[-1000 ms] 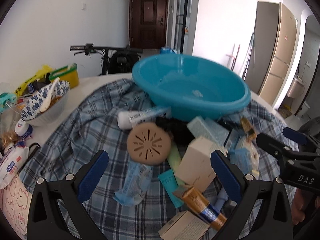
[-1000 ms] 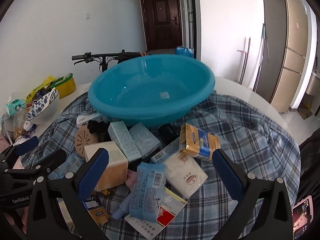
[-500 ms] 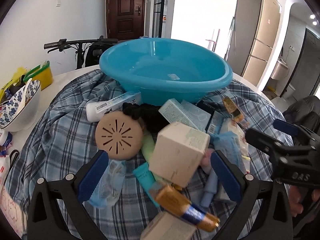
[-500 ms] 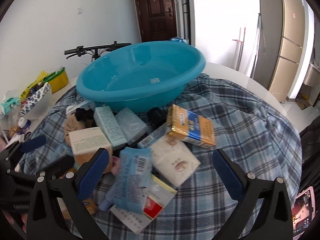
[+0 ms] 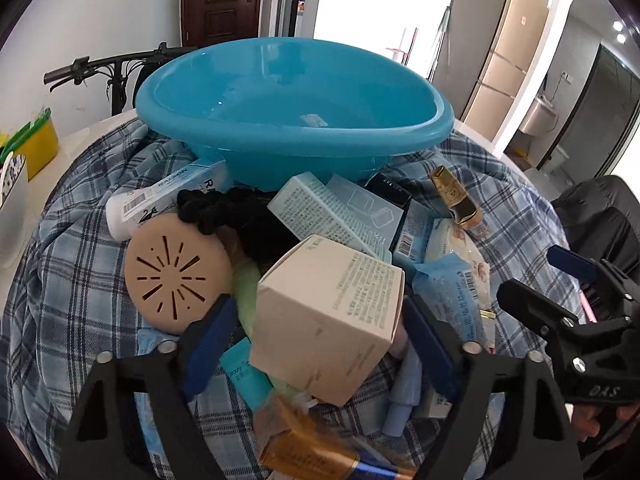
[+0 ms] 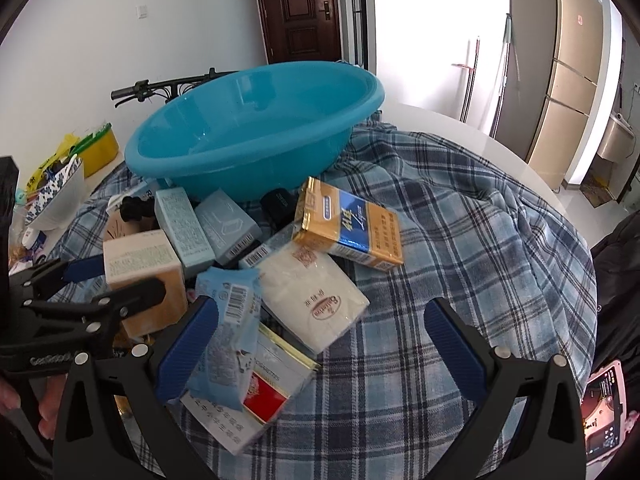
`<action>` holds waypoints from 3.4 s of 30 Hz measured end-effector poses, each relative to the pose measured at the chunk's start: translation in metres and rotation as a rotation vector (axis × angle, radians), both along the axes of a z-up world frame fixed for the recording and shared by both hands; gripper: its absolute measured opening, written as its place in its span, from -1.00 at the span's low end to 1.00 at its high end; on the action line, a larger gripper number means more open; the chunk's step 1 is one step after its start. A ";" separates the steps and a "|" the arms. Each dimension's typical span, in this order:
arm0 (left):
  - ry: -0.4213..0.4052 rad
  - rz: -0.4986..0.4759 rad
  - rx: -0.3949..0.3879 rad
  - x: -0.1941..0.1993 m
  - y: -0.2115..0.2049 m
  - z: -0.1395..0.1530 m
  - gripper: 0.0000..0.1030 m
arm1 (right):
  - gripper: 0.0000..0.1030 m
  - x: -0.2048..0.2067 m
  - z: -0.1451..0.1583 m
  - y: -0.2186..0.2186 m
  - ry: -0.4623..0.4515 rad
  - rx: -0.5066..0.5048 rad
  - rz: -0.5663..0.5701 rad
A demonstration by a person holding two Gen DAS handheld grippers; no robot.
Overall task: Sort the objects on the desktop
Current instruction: 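Reach the left tool to the cream cardboard box while the right tool reaches the blue snack packet, then close the left tool on the cream box while the right tool grasps the blue packet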
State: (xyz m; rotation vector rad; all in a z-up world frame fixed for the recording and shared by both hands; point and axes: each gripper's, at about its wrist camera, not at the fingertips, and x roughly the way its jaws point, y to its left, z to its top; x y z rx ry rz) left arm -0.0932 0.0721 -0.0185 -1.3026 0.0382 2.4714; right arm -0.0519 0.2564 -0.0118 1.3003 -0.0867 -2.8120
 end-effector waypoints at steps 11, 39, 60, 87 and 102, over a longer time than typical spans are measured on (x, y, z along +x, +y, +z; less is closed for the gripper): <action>-0.038 -0.092 0.043 0.005 0.004 -0.004 0.48 | 1.00 -0.001 -0.005 0.001 -0.013 -0.012 -0.002; 0.069 0.218 -0.046 0.024 -0.055 0.021 0.23 | 0.73 0.006 -0.024 -0.057 -0.047 -0.039 0.132; 0.054 0.221 -0.047 0.028 -0.045 0.017 0.24 | -0.21 0.008 -0.025 -0.041 -0.006 -0.046 0.048; 0.082 0.206 -0.059 0.034 -0.040 0.026 0.24 | -0.22 0.013 -0.003 -0.028 0.068 -0.056 0.020; 0.140 0.212 -0.074 0.033 -0.040 0.042 0.24 | -0.22 0.009 0.011 -0.031 0.101 -0.045 0.036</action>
